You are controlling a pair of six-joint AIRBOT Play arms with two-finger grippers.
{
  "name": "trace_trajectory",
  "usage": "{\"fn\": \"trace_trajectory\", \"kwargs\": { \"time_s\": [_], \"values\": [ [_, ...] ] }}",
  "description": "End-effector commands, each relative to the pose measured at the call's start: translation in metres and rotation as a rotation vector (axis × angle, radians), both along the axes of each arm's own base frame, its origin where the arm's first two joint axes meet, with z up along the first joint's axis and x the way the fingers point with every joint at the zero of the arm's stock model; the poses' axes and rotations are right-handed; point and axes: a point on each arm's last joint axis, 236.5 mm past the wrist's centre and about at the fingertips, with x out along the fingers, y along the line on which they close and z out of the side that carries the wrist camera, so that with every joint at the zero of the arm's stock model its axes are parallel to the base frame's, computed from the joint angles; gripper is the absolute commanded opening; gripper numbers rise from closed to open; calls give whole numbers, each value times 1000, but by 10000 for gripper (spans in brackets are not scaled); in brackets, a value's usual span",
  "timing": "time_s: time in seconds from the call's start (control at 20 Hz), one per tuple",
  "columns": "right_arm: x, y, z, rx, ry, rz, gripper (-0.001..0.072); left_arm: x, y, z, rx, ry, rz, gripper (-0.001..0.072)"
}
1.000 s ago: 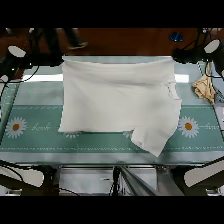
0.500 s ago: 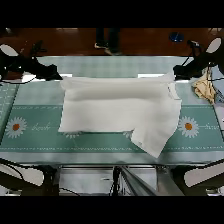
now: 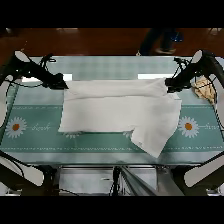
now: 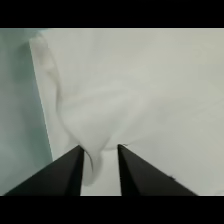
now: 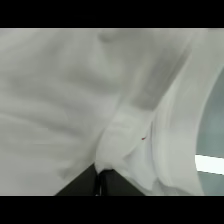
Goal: Fold the shirts.
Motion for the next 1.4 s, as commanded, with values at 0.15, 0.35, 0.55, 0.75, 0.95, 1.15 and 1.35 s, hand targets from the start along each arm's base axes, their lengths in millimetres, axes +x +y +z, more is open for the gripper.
{"fn": "trace_trajectory", "kwargs": {
  "time_s": [0.15,0.35,0.55,0.75,0.95,1.15,1.35],
  "values": [
    [-36,-50,53,-75,41,34,401,-15,66,78,10,-38,-2,351],
    [-92,-63,72,81,118,-101,458,-79,93,87,-85,84,109,562],
    [-104,-31,75,332,-38,-216,458,-147,68,37,-141,198,141,561],
    [-131,-30,61,324,-111,-258,458,-202,37,-3,-185,255,133,561],
    [-154,-15,43,377,-107,-286,458,-221,22,-31,-216,293,175,561],
    [-162,5,37,454,-97,-295,458,-220,17,-40,-199,282,187,561],
    [-155,7,42,470,-133,-311,458,-209,6,-49,-144,255,177,561]
  ]
}}
